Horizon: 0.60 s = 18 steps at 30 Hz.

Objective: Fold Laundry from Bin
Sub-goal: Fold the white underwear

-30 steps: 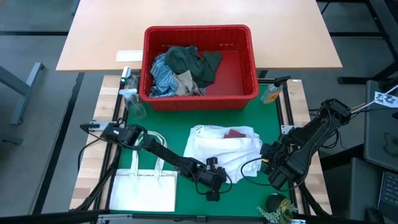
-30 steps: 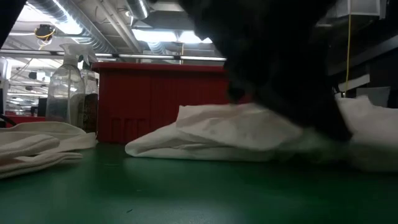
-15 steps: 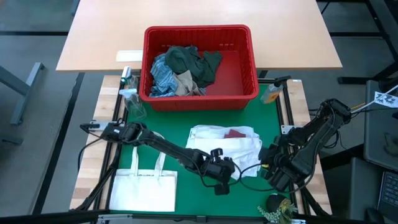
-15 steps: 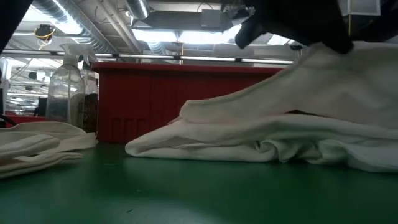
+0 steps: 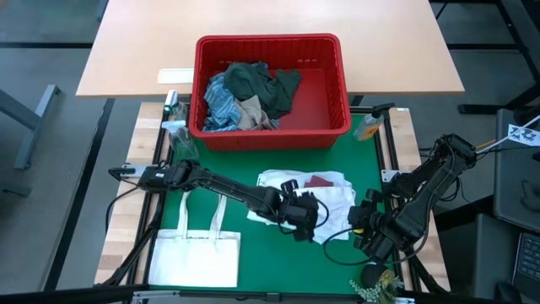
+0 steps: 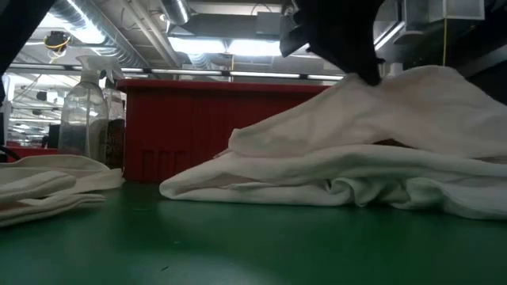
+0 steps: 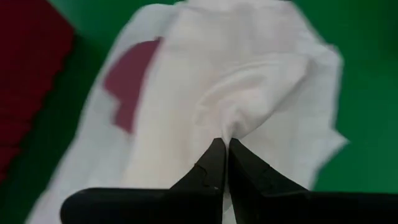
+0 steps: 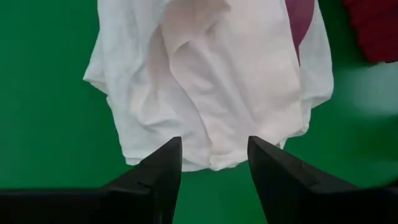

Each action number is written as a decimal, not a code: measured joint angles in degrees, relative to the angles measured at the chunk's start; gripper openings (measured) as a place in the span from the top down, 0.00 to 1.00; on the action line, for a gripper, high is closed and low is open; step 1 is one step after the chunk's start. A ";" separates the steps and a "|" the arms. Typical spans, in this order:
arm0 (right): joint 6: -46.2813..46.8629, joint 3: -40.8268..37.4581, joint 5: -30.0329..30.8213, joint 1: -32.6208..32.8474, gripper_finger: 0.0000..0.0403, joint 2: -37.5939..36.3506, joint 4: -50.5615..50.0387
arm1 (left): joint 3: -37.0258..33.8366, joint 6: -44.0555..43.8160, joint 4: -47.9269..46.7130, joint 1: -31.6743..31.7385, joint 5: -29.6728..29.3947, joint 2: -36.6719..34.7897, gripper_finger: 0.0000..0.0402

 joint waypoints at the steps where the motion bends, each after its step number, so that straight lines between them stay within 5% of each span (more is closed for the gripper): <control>1: 0.01 0.00 0.00 0.00 0.54 0.00 -0.02 | 0.00 -0.04 -0.40 0.46 -0.69 0.00 0.98; 18: -0.04 0.02 4.93 -0.02 0.54 0.00 -0.56 | -1.53 -0.03 -2.23 4.39 -1.51 0.11 0.98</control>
